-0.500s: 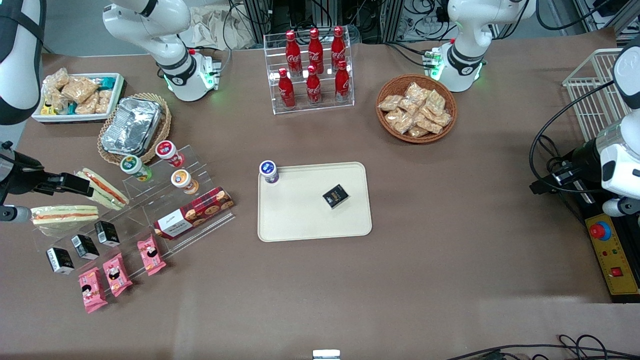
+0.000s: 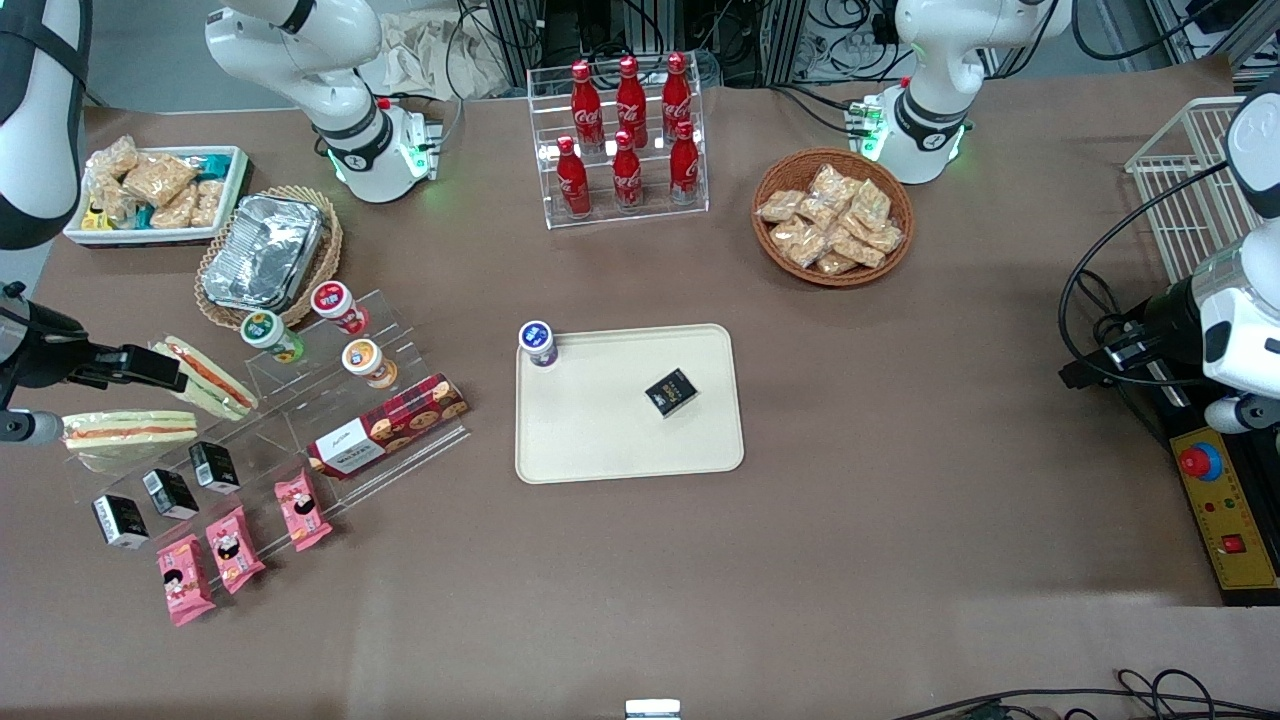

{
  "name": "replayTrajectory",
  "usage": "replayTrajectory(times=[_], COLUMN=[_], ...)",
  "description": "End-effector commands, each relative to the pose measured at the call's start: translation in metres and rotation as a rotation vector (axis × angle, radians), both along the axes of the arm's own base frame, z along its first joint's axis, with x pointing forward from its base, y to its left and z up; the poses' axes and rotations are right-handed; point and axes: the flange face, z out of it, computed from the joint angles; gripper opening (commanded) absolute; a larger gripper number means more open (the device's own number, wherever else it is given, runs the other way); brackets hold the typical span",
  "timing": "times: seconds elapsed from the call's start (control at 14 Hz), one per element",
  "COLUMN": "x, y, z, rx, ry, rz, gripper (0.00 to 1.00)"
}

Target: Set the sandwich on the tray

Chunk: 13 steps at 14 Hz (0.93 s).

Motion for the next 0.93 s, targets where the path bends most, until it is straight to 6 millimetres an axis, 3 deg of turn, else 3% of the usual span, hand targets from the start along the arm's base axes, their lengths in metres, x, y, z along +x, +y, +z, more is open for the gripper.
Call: replayTrajectory(times=[0.0,0.5,0.86], x=[-0.004,-0.004,-0.005], y=[-0.004,-0.006,-0.034], z=[0.004,0.005,-0.001], rx=[-0.005,-0.019,-0.019], ry=[0.004,-0.001,0.002], rz=[0.001,0.005,-0.036], gripper=[1.0,1.0,1.0])
